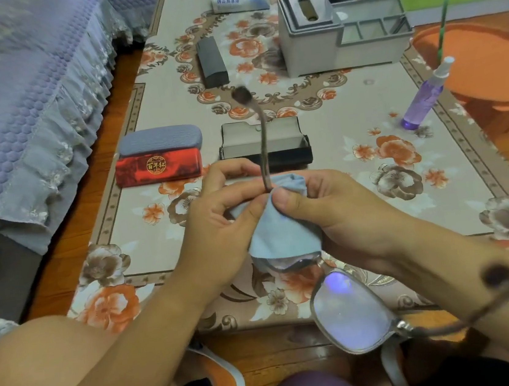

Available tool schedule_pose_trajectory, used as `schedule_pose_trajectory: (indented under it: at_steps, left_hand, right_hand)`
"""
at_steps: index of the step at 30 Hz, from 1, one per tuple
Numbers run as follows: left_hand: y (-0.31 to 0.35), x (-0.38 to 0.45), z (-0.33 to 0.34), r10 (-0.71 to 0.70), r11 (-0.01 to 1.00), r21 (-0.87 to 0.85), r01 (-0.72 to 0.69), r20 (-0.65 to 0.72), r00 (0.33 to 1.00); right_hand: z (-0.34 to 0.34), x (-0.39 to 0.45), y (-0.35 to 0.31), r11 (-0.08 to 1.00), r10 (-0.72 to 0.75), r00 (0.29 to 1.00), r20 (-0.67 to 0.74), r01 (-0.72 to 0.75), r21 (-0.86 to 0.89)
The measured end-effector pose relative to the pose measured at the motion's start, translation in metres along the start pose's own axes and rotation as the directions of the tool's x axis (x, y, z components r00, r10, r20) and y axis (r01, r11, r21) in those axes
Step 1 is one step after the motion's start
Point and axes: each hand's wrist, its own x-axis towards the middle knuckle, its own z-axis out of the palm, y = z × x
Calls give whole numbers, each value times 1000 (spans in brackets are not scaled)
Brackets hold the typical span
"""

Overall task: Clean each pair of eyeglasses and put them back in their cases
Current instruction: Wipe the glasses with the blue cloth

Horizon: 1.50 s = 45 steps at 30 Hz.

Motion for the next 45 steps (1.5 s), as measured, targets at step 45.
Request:
schedule_pose_trajectory:
  at_steps: [45]
  left_hand:
    - [-1,-8,6,200,979,29,-200,17,980]
  right_hand:
    - [-17,-6,1,939,316,914,256,-263,-220]
